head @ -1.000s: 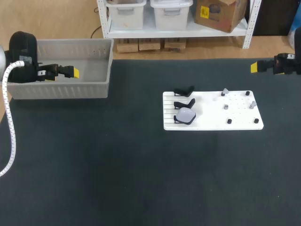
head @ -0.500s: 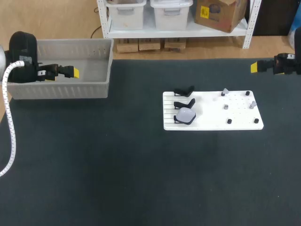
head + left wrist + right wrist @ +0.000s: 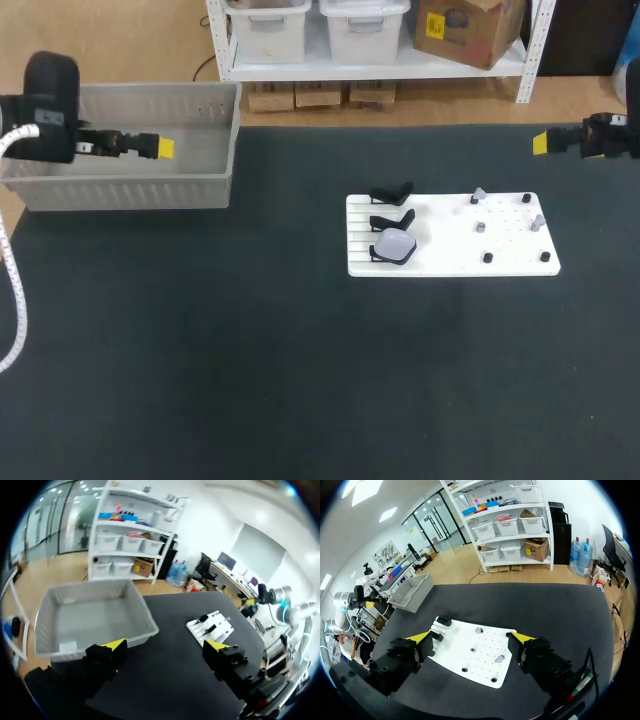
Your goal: Pick up each earbud case from the left stands, insert the matching earbuds, close the lid, and place the case in the box.
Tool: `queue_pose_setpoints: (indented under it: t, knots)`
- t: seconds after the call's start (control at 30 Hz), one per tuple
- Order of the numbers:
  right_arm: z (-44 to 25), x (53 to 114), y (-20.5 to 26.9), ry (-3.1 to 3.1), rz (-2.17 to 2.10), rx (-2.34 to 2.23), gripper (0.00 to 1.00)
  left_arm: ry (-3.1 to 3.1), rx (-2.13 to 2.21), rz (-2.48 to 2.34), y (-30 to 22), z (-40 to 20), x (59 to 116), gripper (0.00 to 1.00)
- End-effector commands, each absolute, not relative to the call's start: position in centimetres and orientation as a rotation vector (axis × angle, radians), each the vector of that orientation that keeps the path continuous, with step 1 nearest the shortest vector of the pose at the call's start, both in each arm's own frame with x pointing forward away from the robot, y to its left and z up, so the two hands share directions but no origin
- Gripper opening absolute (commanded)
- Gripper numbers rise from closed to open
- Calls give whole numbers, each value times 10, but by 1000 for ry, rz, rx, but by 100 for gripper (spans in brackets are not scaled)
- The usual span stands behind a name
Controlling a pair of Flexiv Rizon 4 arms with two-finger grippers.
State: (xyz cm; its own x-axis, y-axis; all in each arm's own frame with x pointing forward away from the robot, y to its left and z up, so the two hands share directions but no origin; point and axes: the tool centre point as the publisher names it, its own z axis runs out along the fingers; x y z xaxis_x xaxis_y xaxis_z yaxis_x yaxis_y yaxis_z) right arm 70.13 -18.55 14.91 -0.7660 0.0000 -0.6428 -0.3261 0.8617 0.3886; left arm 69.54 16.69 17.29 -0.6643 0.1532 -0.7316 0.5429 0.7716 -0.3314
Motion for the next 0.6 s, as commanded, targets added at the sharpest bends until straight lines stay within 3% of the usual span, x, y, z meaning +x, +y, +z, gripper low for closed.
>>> queue_pose_setpoints:
  t: [0.03,0.6]
  knots:
    - [150,701,-186,2372,643,-235,100,2037,712,-917,165,174,686,100]
    - [150,701,-186,2372,643,-235,100,1773,1190,-977,114,169,664,100]
